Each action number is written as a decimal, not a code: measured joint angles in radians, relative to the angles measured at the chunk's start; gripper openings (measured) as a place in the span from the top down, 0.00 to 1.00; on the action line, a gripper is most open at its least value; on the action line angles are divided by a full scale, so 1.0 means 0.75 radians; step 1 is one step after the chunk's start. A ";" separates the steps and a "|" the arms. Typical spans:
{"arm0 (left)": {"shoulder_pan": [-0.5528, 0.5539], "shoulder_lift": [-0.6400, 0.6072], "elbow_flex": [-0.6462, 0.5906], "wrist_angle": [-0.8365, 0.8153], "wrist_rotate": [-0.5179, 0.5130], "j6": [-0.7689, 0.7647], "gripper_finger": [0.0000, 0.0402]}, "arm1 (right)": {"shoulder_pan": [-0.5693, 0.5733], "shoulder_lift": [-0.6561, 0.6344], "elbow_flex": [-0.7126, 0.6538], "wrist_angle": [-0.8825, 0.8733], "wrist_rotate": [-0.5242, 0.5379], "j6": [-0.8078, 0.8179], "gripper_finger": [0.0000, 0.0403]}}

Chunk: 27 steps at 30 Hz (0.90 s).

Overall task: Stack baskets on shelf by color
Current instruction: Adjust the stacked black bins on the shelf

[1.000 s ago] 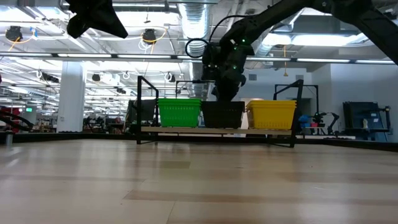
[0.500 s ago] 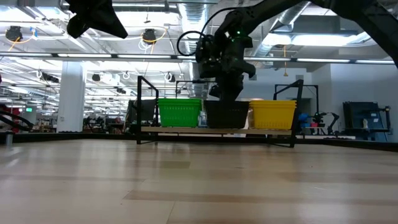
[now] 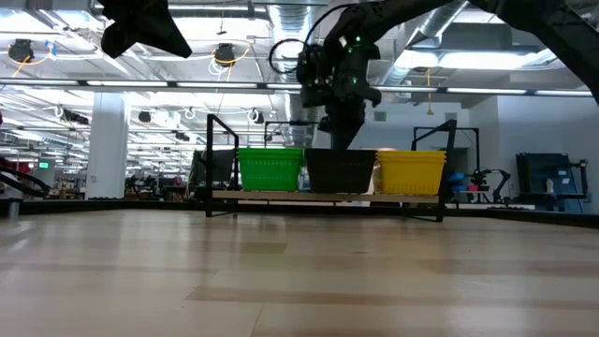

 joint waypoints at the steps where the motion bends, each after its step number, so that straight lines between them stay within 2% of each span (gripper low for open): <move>1: 0.000 0.000 0.000 0.001 0.000 0.000 1.00 | -0.007 -0.011 0.029 -0.023 0.002 0.007 1.00; 6: 0.001 0.000 0.000 0.000 -0.001 0.000 1.00 | 0.015 -0.134 0.152 -0.069 0.000 0.079 1.00; 10: 0.000 0.000 0.000 -0.002 -0.001 0.019 1.00 | 0.102 -0.242 0.136 -0.134 -0.092 0.129 1.00; 14: 0.000 -0.001 0.000 -0.003 -0.001 0.020 1.00 | 0.205 -0.330 0.026 -0.106 -0.111 0.189 1.00; 19: 0.001 0.000 0.000 -0.007 0.009 0.055 1.00 | 0.307 -0.352 -0.198 0.010 -0.105 0.284 1.00; 23: 0.001 0.000 0.000 -0.008 0.021 0.060 1.00 | 0.335 -0.334 -0.325 0.141 -0.052 0.317 1.00; 27: 0.000 0.000 0.000 -0.008 0.036 0.060 1.00 | 0.320 -0.314 -0.378 0.308 0.018 0.319 1.00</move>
